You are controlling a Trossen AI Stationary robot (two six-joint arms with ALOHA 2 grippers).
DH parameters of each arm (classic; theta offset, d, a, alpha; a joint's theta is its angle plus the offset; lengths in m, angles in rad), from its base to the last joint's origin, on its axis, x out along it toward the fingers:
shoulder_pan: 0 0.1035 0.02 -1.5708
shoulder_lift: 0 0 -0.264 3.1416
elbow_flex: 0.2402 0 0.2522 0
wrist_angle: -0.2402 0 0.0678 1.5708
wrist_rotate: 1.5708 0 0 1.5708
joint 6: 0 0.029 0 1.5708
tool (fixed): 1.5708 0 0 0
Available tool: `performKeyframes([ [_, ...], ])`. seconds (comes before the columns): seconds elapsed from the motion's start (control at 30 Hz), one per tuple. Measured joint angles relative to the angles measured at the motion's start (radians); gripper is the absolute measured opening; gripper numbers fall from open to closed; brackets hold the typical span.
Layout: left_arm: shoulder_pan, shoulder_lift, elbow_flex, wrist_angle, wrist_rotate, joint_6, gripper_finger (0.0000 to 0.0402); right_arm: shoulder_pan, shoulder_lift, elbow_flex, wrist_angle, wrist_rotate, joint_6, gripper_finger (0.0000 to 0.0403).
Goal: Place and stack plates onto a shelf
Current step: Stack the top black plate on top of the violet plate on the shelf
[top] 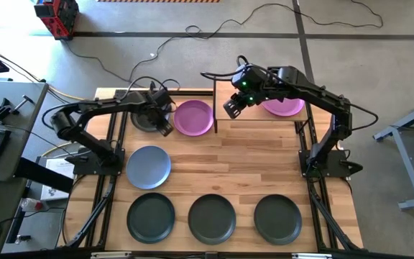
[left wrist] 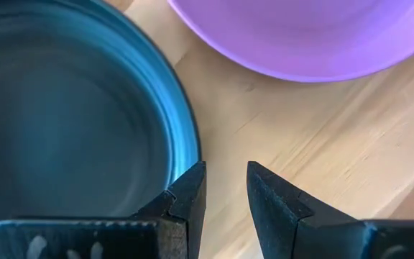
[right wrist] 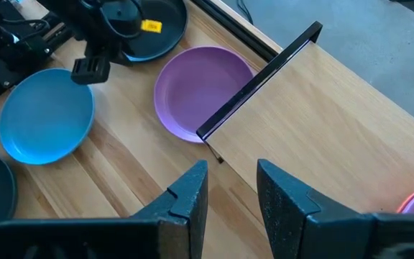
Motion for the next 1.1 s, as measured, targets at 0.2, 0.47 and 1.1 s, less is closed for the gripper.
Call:
performKeyframes([
  [0.2,-0.018,0.058,0.0,0.016,-0.08,0.0,0.009,0.0,0.0,0.0,0.0,0.0,0.0,0.0099],
  [0.47,-0.017,0.111,0.001,0.018,-0.128,-0.012,0.009,0.0,0.0,0.0,0.0,0.0,0.002,0.0099],
  [1.1,-0.029,0.173,0.002,0.027,-0.159,0.008,0.0078,0.0,0.0,0.0,0.0,0.0,0.002,0.0099],
])
